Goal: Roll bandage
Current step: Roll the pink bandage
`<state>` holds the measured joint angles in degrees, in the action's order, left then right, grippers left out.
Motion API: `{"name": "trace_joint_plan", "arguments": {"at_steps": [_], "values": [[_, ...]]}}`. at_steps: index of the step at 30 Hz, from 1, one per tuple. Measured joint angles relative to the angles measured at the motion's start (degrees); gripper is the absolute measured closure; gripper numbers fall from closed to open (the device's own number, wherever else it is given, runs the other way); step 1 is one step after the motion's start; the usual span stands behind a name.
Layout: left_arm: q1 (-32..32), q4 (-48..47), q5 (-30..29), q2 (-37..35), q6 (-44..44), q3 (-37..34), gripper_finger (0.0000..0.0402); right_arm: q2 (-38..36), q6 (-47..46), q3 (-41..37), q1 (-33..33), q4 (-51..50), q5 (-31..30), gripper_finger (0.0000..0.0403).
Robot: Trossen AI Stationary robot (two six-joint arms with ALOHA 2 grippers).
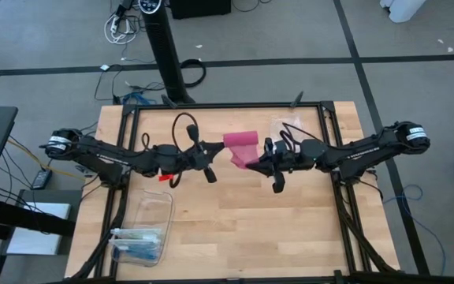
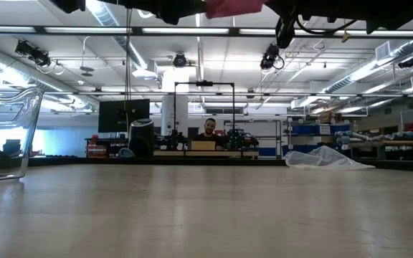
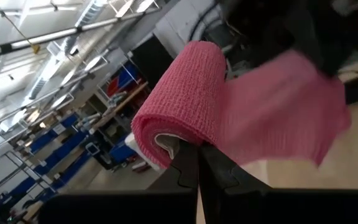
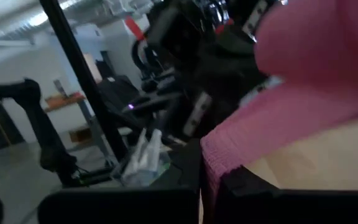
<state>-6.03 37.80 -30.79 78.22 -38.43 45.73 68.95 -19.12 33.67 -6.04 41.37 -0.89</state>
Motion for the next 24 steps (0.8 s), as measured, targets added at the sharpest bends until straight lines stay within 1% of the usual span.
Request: {"name": "trace_joint_plan", "arguments": {"at_steps": [4, 9, 15, 19, 24], "values": [[0.0, -1.72, -0.19, 1.14, 0.52, 0.0, 0.04, 0.02, -1.8, 0.0, 0.22, 2.97, 0.71, 0.0399], [-0.87, -1.07, -0.48, 4.48, 1.05, 0.0, 0.04, 0.02, -4.33, 0.0, 1.09, 7.78, 0.75, 0.04], [-3.78, 1.07, -1.17, 8.06, 1.19, 0.0, 0.0401, 0.02, -8.4, 0.0, 2.88, 8.35, -2.52, 0.0391], [-5.17, 0.83, -2.14, 8.47, 1.29, 0.0, 0.0401, 0.02, -9.83, 0.0, 3.37, 8.35, -3.65, 0.037], [-5.5, 0.53, -2.57, 8.48, 1.39, 0.0, 0.0401, 0.02, -12.1, 0.0, 3.41, 8.3, -3.48, 0.0314]]}}
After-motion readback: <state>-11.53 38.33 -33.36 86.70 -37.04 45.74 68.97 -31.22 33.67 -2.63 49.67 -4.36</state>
